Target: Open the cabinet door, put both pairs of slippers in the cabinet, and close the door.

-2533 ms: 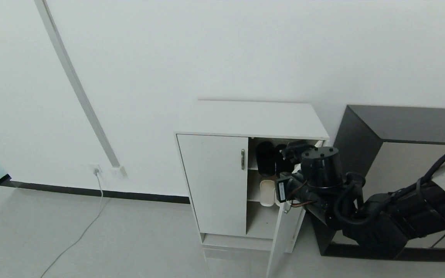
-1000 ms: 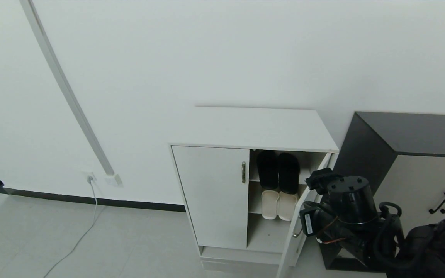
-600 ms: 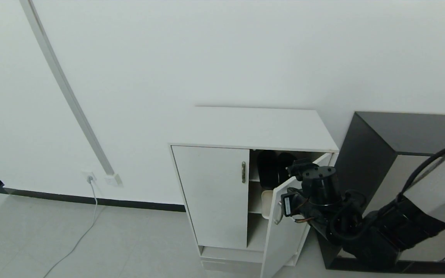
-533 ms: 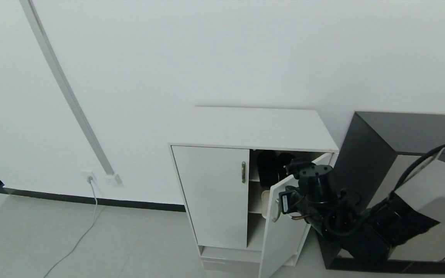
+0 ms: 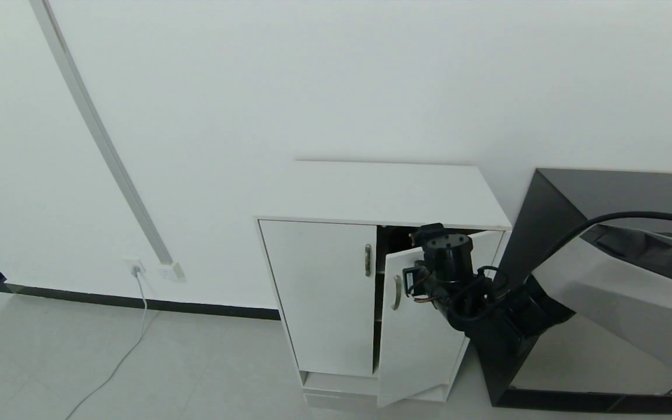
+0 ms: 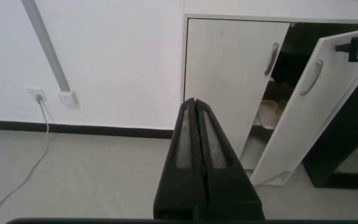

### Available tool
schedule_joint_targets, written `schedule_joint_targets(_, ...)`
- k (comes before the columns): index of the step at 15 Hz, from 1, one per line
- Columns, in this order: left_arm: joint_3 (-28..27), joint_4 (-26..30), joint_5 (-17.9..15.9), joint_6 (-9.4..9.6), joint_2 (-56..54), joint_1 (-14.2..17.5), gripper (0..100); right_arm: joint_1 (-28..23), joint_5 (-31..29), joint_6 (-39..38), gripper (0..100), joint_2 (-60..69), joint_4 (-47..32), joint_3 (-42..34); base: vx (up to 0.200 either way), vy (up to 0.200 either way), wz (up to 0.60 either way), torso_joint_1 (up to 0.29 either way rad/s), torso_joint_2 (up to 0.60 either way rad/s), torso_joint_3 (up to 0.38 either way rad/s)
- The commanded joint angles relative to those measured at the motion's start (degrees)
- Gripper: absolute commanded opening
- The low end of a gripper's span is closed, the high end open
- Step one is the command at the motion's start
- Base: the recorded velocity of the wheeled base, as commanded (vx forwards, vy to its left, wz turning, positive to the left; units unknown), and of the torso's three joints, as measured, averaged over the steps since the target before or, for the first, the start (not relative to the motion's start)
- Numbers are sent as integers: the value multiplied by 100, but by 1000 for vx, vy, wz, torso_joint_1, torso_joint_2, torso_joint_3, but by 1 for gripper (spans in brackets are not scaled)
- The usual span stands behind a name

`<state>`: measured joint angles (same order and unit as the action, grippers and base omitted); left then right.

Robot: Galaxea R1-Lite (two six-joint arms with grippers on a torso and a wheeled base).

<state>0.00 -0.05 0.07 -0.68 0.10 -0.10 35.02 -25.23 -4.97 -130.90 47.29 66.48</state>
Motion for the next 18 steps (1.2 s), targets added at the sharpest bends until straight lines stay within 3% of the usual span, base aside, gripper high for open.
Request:
schedule_joint_targets(1, 0, -4, 1, -2, -1, 1, 0, -101, 1, 32, 0, -383, 0, 375, 0, 0, 0, 0, 0, 0)
schedule_joint_targets(18, 0, -4, 1, -11, -1, 1, 0, -294, 1, 40, 0, -990, -791, 1834, 0, 0, 0, 0, 0, 0)
